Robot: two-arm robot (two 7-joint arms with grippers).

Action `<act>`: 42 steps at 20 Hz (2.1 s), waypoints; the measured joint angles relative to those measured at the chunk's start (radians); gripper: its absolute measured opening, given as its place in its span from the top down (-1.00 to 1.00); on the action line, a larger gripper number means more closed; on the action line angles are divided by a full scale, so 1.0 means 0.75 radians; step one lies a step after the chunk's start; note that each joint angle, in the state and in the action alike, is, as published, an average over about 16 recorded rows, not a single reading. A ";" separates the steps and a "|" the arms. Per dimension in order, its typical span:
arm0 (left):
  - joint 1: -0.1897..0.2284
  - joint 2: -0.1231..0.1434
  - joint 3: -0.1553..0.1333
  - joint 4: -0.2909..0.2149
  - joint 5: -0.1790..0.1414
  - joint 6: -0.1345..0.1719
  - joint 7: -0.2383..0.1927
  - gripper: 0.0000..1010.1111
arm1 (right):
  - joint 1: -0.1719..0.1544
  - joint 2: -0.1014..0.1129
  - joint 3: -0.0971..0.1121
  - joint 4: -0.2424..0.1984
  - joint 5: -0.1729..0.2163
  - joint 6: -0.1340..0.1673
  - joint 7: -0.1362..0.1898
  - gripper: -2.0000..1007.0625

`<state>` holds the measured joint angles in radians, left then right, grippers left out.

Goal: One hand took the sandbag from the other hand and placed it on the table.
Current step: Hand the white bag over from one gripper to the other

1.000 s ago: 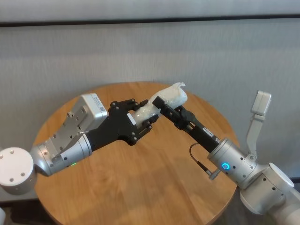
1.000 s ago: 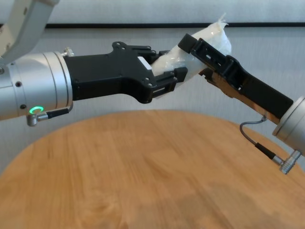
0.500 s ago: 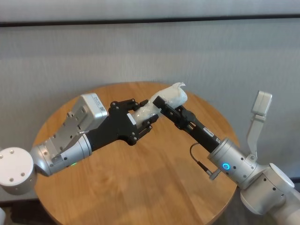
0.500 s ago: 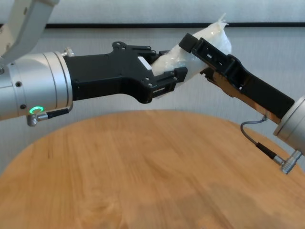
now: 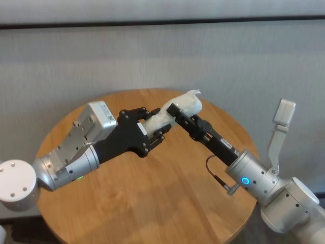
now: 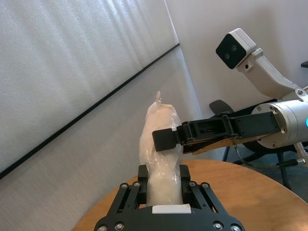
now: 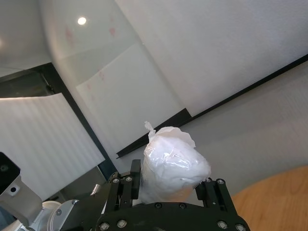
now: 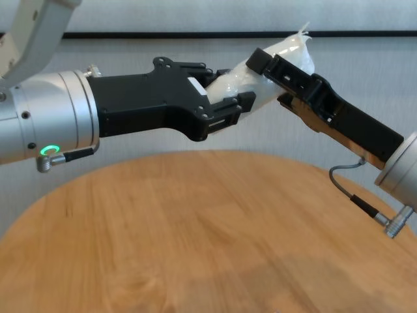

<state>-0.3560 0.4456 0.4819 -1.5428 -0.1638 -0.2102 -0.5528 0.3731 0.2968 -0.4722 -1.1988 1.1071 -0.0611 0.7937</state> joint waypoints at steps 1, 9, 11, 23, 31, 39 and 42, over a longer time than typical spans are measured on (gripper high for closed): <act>0.000 0.000 0.000 0.000 0.000 0.000 0.000 0.19 | 0.000 0.000 0.000 0.000 0.000 0.000 0.000 -0.38; 0.000 0.000 0.000 0.000 0.000 0.000 0.000 0.19 | -0.001 0.001 0.001 -0.001 0.001 -0.001 0.001 -0.19; 0.000 0.000 0.000 0.000 0.000 0.000 0.000 0.19 | -0.001 0.001 0.001 -0.001 0.001 -0.001 0.001 -0.19; 0.000 0.000 0.000 0.000 0.000 0.000 0.000 0.19 | -0.002 0.001 0.002 -0.002 0.002 -0.002 0.001 -0.19; 0.000 0.000 0.000 0.000 0.000 0.000 0.000 0.19 | -0.002 0.001 0.002 -0.002 0.002 -0.002 0.001 -0.19; 0.000 0.000 0.000 0.000 0.000 0.000 0.000 0.15 | -0.002 0.001 0.002 -0.002 0.002 -0.002 0.001 -0.19; 0.000 0.000 0.000 0.000 0.000 0.000 0.000 0.07 | -0.002 0.001 0.002 -0.002 0.002 -0.002 0.001 -0.19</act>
<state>-0.3561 0.4456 0.4818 -1.5430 -0.1639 -0.2102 -0.5529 0.3714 0.2976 -0.4705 -1.2006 1.1086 -0.0628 0.7945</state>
